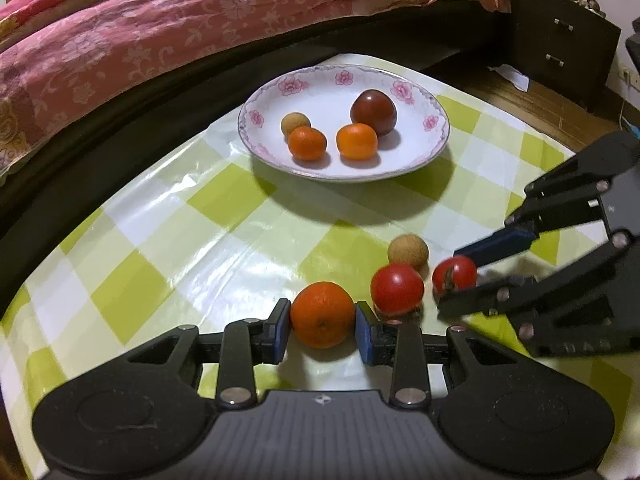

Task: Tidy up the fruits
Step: 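Close the left tool on the orange while the right tool grasps a red tomato, then lift and carry the orange and red tomato over the white plate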

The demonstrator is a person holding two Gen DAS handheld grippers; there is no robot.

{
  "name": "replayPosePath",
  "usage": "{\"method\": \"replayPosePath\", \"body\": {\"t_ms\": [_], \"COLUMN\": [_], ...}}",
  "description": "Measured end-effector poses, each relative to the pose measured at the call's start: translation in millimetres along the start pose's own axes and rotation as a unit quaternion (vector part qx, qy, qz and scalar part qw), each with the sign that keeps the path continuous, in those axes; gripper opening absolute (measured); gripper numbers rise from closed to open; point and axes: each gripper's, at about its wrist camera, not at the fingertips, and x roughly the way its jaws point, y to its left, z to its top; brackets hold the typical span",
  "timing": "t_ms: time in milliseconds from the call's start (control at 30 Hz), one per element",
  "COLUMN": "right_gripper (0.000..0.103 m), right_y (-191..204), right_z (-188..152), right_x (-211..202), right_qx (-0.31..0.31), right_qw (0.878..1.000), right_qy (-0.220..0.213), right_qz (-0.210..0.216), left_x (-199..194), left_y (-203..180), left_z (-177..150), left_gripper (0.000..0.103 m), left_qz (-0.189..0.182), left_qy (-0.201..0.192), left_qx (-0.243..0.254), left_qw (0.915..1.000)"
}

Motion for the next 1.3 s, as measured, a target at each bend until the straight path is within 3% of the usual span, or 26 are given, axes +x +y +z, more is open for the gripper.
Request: {"method": "replayPosePath", "body": {"t_ms": [300,933,1133,1300], "right_gripper": [0.026,0.036,0.025,0.025], "right_y": [0.8,-0.1,3.2,7.8], "right_z": [-5.6,-5.3,-4.7,-5.6], "right_x": [-4.7,-2.2,-2.4,-3.5], "right_qx": [-0.015,-0.018,-0.026,-0.035], "right_qw": [1.0,1.0,0.999,0.999], "right_qy": [0.004,-0.002,0.002,0.0], "right_qz": [-0.012,-0.02,-0.02,-0.04], "left_x": [-13.5,-15.2,-15.1,-15.1], "left_y": [-9.8,-13.5,-16.3,-19.3], "left_z": [-22.9,-25.4,-23.0,-21.5], "left_gripper": [0.041,0.047,0.043,0.041], "left_qz": [0.006,0.022,0.025,0.029], "left_qy": [0.008,-0.003,0.005,0.009], "left_qx": [-0.007,0.01,0.005,0.009], "left_qw": [0.9999,0.9997,0.9997,0.9995]}}
